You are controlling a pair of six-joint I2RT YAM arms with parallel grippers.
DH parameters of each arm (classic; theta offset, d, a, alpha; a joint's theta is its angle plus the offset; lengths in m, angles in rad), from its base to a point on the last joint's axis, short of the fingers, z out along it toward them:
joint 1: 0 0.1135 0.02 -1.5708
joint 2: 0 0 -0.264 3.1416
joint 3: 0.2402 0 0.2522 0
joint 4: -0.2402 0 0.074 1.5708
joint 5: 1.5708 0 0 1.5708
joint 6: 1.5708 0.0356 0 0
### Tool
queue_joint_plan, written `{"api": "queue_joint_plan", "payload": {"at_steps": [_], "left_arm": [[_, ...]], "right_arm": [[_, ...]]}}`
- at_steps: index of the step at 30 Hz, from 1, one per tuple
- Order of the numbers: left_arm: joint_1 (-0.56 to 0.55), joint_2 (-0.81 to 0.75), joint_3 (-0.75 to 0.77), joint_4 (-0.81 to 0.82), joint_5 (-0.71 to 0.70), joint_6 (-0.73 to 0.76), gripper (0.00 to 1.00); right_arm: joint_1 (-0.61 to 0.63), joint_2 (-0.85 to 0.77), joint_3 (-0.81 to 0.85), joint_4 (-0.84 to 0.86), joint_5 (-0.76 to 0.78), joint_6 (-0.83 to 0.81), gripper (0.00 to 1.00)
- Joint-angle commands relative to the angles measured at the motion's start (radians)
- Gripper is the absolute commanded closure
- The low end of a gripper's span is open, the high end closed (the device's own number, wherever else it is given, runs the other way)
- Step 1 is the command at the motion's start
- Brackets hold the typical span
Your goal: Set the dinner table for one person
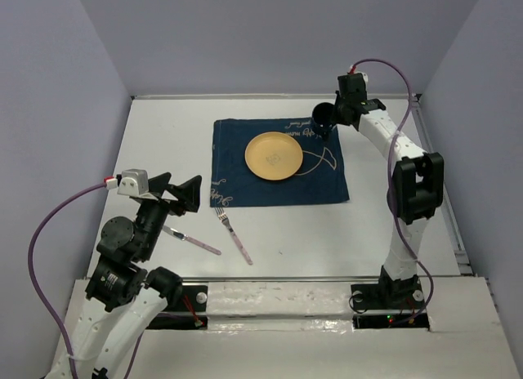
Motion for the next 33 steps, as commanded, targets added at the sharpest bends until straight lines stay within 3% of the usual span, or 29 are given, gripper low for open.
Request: {"api": "queue_joint_plan", "payload": {"at_steps": [1, 10, 27, 29, 30, 33], "left_arm": [[0.004, -0.014, 0.001, 0.052, 0.007, 0.003, 0.01], [0.002, -0.001, 0.000, 0.057, 0.013, 0.003, 0.01], [0.011, 0.019, 0.000, 0.060, 0.013, 0.003, 0.01], [0.013, 0.022, 0.000, 0.060, 0.015, 0.003, 0.01], [0.014, 0.023, 0.000, 0.062, 0.015, 0.003, 0.01], [0.018, 0.029, 0.000, 0.062, 0.015, 0.001, 0.01]], "right_arm": [[-0.035, 0.062, 0.171, 0.026, -0.043, -0.016, 1.00], [-0.071, 0.208, 0.287, -0.011, -0.099, -0.039, 1.00], [-0.071, 0.312, 0.346, -0.017, -0.132, -0.039, 1.00], [-0.071, 0.314, 0.344, -0.015, -0.136, -0.039, 0.93], [-0.071, 0.312, 0.344, -0.017, -0.141, -0.039, 0.79], [-0.071, 0.292, 0.343, -0.017, -0.162, -0.034, 0.62]]}}
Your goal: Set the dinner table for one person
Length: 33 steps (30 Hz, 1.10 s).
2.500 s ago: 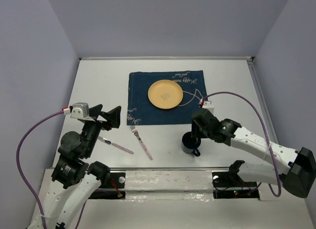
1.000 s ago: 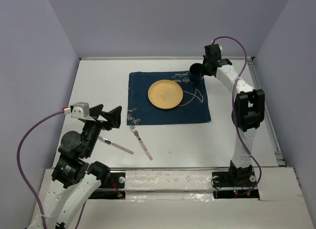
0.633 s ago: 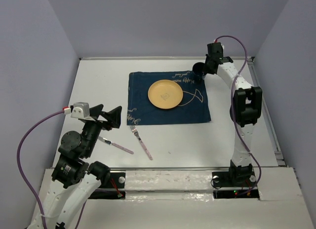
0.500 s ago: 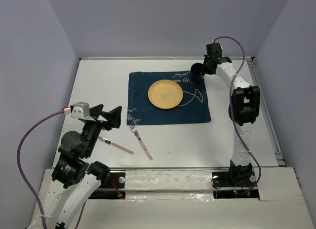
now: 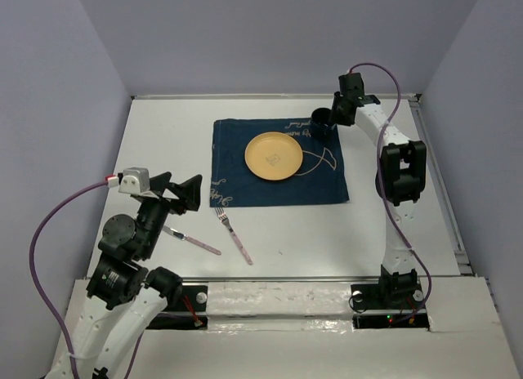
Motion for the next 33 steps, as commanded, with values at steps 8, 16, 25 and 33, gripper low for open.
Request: {"api": "queue_joint_plan", "payload": {"at_steps": [8, 16, 25, 33], "left_arm": [[0.027, 0.046, 0.001, 0.066, 0.004, 0.002, 0.01], [0.064, 0.044, -0.002, 0.067, -0.005, -0.003, 0.01], [0.087, 0.061, -0.005, 0.073, -0.019, -0.018, 0.01], [0.105, 0.036, -0.006, 0.070, -0.048, -0.029, 0.01]], "right_arm": [[0.053, -0.226, -0.062, 0.077, -0.105, -0.005, 0.46], [0.401, -0.657, -0.714, 0.460, -0.160, 0.027, 0.46], [0.846, -0.689, -0.975, 0.499, 0.039, 0.080, 0.46], [1.051, -0.534, -0.925, 0.462, 0.130, 0.174, 0.46]]}}
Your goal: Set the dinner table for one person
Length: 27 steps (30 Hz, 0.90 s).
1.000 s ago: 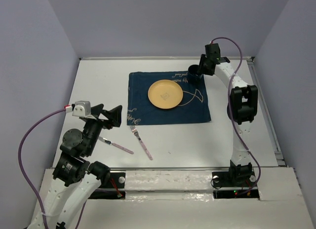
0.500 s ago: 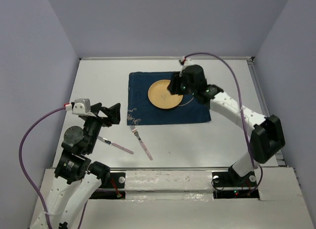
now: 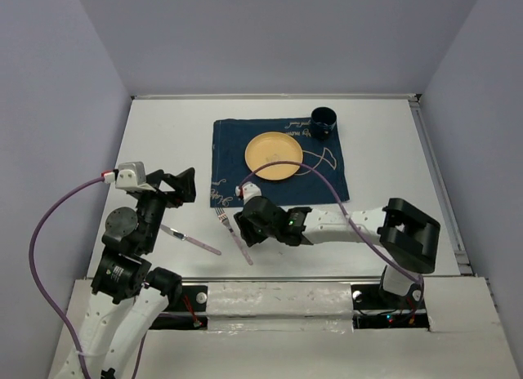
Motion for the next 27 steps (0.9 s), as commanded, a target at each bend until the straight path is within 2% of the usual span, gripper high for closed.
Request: {"api": "queue_joint_plan", "payload": {"at_steps": [1, 9, 12, 13, 15, 16, 17, 24, 27], "left_arm": [[0.007, -0.017, -0.008, 0.055, -0.026, -0.006, 0.01], [0.008, -0.020, -0.008, 0.065, -0.038, 0.000, 0.01], [0.008, -0.015, -0.006, 0.063, -0.046, 0.001, 0.01], [0.008, -0.014, -0.006, 0.065, -0.049, 0.000, 0.01], [0.008, -0.014, -0.006, 0.065, -0.060, 0.003, 0.01], [0.008, -0.012, -0.005, 0.065, -0.061, 0.005, 0.01], [0.010, -0.017, -0.005, 0.065, -0.060, 0.005, 0.01], [0.008, 0.009, -0.002, 0.069, -0.090, 0.017, 0.01], [-0.012, 0.022, 0.037, 0.057, -0.191, 0.038, 0.01]], "right_arm": [[0.087, 0.100, 0.097, 0.005, 0.107, 0.053, 0.46], [0.120, 0.240, 0.195, -0.026, 0.152, 0.047, 0.51], [0.129, 0.260, 0.207, -0.035, 0.159, 0.047, 0.66], [0.129, 0.271, 0.210, -0.037, 0.161, 0.047, 0.76], [0.129, 0.279, 0.214, -0.040, 0.173, 0.053, 0.82], [0.129, 0.280, 0.217, -0.052, 0.175, 0.056, 0.97], [0.129, 0.276, 0.218, -0.057, 0.181, 0.063, 1.00], [0.140, 0.133, 0.180, -0.002, 0.283, 0.085, 1.00], [0.117, 0.089, 0.174, 0.073, 0.302, 0.060, 1.00]]}}
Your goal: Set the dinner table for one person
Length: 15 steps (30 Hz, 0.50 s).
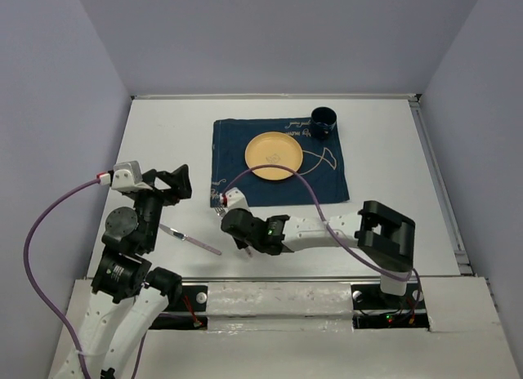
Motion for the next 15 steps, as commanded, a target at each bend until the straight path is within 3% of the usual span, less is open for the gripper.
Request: {"api": "queue_joint_plan", "payload": {"at_steps": [1, 8, 15], "left_arm": [[-0.019, 0.023, 0.040, 0.047, -0.138, 0.038, 0.01], [-0.016, 0.038, 0.006, 0.095, -0.137, 0.036, 0.01], [0.002, -0.020, -0.006, 0.102, -0.057, 0.023, 0.01]], "right_arm": [[-0.024, -0.110, 0.009, 0.136, 0.080, -0.013, 1.00], [-0.188, -0.036, 0.147, 0.200, 0.069, -0.042, 1.00], [-0.244, 0.125, 0.377, 0.159, 0.180, -0.013, 1.00]]}}
